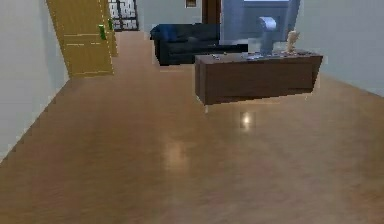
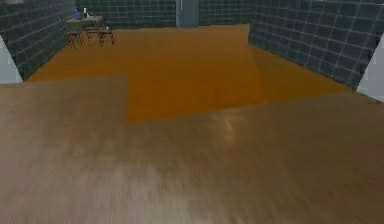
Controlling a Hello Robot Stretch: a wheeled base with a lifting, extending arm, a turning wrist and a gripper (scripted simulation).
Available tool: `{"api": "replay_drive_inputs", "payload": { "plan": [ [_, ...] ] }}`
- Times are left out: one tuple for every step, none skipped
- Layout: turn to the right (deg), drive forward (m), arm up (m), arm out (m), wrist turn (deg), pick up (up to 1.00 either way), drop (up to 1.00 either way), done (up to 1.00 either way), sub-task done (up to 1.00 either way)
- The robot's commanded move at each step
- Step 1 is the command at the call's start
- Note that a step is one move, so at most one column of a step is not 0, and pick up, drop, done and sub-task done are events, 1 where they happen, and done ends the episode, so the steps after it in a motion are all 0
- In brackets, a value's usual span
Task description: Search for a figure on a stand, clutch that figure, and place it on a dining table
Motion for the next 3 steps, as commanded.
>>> {"api": "replay_drive_inputs", "payload": {
  "plan": [
    [3.0,0.0,0.0,0.0,0.0,0.0,0.0,0.0,0.0],
    [0.0,1.0,0.0,0.0,0.0,0.0,0.0,0.0,0.0],
    [0.0,0.75,0.0,0.0,0.0,0.0,0.0,0.0,0.0]
  ]
}}
